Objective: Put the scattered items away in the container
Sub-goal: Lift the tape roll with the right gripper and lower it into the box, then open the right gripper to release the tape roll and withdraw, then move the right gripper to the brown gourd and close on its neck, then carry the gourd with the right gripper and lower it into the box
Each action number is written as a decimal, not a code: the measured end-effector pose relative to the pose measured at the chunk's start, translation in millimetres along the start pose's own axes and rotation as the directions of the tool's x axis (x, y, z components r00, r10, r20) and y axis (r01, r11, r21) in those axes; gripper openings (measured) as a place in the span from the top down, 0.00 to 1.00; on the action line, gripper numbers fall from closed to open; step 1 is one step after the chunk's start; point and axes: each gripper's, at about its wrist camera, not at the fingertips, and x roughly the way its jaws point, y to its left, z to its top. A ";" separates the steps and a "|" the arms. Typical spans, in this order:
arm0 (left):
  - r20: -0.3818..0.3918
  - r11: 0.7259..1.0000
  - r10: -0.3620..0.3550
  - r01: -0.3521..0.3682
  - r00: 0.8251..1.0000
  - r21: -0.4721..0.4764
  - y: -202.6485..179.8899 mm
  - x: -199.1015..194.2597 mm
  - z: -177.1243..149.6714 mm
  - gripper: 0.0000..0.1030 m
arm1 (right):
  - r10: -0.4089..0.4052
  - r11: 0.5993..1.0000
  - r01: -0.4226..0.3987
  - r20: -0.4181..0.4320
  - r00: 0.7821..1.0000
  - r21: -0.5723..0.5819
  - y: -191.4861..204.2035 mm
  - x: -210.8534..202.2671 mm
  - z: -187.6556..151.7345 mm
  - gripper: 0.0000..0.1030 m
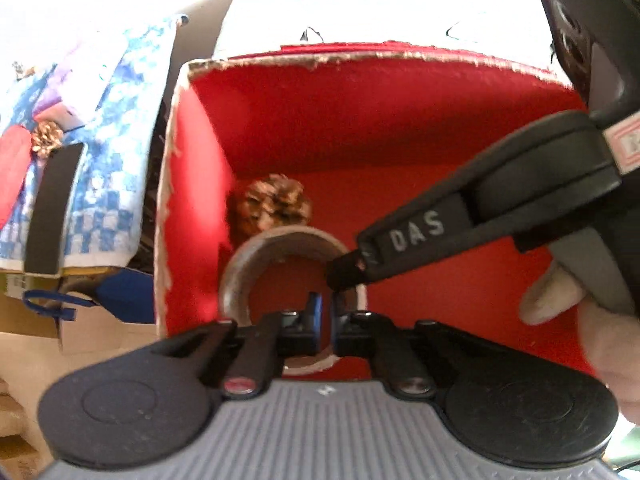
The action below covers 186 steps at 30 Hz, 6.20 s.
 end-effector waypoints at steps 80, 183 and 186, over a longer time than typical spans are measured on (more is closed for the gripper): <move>0.324 0.980 0.015 -0.078 0.946 0.182 -25.4 -91.7 -52.8 0.52 | -0.181 0.983 0.161 0.382 0.906 0.085 19.8 -87.2 -108.0 0.80; 0.341 0.957 -0.220 0.135 0.914 0.256 -69.9 -160.3 -162.6 0.45 | 0.213 0.958 -0.144 0.277 0.937 -0.250 45.8 -91.1 -189.2 0.66; 0.372 0.948 -0.227 0.116 0.900 0.298 -81.3 -164.5 -143.4 0.45 | 0.236 0.960 -0.166 0.334 0.913 -0.224 37.7 -105.9 -180.7 0.66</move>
